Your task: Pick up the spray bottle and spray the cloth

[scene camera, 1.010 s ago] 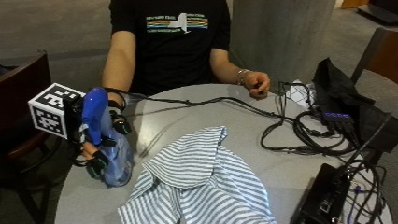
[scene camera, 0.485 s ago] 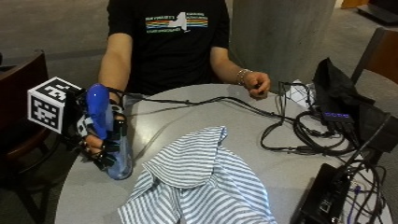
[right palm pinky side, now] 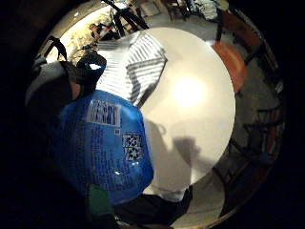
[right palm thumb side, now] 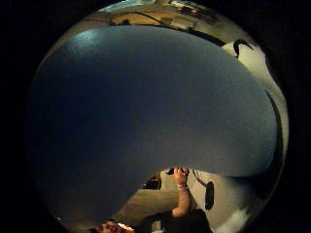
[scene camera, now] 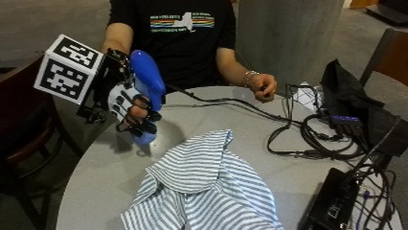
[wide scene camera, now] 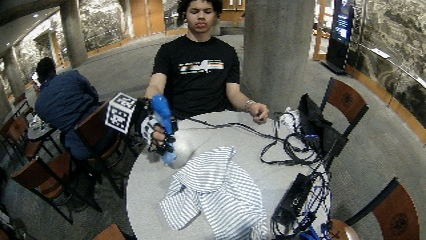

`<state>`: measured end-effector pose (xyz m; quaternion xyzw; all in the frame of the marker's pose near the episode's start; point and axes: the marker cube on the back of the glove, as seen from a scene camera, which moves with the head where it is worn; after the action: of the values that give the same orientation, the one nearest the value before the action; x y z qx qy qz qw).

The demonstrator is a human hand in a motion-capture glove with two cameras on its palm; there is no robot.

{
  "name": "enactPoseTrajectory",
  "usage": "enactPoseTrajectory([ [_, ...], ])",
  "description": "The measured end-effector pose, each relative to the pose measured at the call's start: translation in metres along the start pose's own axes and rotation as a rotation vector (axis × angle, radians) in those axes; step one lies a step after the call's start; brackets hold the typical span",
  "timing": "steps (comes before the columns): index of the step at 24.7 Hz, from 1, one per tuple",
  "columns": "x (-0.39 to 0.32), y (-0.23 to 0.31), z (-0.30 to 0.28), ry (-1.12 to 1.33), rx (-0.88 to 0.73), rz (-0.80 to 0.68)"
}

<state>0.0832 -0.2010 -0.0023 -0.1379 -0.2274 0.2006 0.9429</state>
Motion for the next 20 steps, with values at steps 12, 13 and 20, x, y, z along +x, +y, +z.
enactPoseTrajectory([
  [12,0.009,0.009,0.031,0.111,-0.255,0.202],
  [13,0.009,0.010,0.031,0.121,-0.261,0.207],
  [20,0.014,0.014,0.033,0.177,-0.302,0.246],
])
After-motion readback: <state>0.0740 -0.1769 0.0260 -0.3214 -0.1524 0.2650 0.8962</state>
